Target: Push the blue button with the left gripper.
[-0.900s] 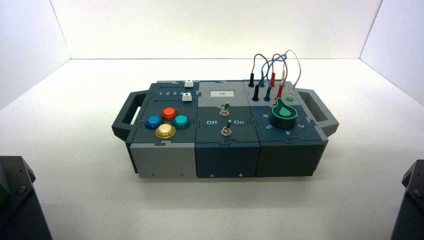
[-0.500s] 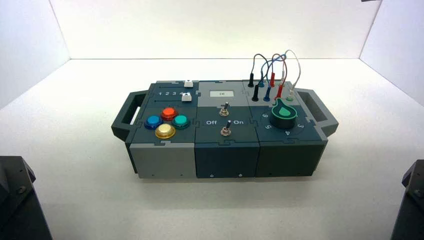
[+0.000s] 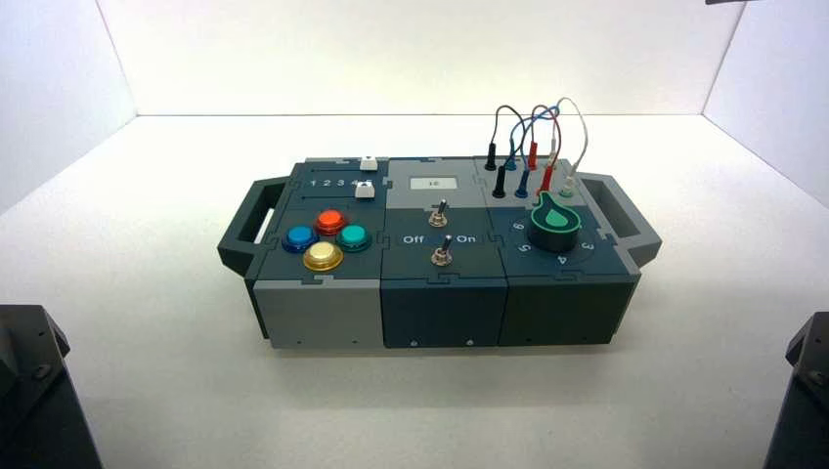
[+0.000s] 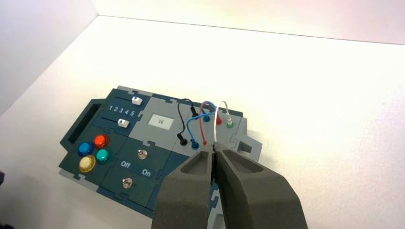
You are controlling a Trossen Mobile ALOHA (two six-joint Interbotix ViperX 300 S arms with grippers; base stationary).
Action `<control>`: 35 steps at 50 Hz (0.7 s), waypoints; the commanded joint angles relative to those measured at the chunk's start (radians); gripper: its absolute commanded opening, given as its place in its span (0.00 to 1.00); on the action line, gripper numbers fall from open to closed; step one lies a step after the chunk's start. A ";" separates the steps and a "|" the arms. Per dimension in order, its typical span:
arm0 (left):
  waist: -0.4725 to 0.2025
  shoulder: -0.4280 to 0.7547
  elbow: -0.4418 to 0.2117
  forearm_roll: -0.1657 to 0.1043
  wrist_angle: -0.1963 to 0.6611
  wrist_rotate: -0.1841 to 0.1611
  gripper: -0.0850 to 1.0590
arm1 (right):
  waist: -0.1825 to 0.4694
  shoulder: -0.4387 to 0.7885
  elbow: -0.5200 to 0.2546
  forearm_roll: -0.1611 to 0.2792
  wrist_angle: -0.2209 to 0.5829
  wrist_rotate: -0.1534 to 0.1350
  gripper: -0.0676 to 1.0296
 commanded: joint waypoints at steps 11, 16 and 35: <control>0.003 0.029 -0.017 -0.002 -0.011 0.003 0.05 | 0.002 0.012 -0.032 0.003 -0.009 0.003 0.04; 0.003 0.038 -0.017 -0.002 -0.011 0.005 0.05 | 0.002 0.014 -0.032 0.005 -0.011 0.006 0.04; 0.002 0.048 -0.017 -0.002 -0.009 0.005 0.05 | 0.002 0.021 -0.031 0.006 -0.011 0.005 0.04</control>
